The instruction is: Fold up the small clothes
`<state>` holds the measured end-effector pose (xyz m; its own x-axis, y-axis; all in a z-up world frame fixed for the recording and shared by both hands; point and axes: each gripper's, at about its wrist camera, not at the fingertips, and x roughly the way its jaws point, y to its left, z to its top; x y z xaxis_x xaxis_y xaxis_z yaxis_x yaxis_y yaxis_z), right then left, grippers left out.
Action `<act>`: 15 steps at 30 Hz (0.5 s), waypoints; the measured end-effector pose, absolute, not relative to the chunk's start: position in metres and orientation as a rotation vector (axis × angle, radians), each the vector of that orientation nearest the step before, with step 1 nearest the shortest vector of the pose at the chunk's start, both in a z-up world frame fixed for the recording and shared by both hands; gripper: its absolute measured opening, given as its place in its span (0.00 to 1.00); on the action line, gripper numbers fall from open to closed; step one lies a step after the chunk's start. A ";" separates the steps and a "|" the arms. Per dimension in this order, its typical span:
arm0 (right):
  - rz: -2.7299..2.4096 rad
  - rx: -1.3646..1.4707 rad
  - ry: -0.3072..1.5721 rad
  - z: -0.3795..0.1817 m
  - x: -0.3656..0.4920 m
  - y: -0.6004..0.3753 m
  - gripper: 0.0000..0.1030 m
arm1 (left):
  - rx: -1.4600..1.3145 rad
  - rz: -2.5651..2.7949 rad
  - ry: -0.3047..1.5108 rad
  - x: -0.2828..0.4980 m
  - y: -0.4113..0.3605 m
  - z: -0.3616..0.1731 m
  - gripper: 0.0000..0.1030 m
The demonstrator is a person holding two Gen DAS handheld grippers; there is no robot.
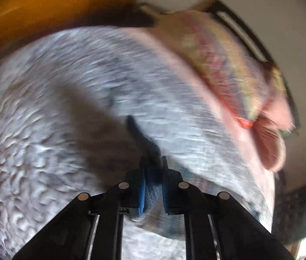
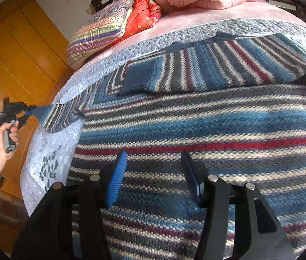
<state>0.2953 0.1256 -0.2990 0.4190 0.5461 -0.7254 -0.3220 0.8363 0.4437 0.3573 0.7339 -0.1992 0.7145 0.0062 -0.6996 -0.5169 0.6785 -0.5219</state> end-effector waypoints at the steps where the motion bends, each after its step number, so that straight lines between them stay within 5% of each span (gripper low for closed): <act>1: 0.550 0.258 1.000 -0.294 0.295 0.121 0.51 | -0.767 0.291 0.716 0.362 0.721 -0.187 0.12; 9: 0.530 0.318 0.988 -0.268 0.295 0.082 0.51 | -0.639 -0.011 0.676 0.428 0.566 -0.110 0.12; 15: 0.511 0.338 0.983 -0.264 0.295 0.058 0.51 | -0.575 -0.121 0.730 0.476 0.470 -0.122 0.12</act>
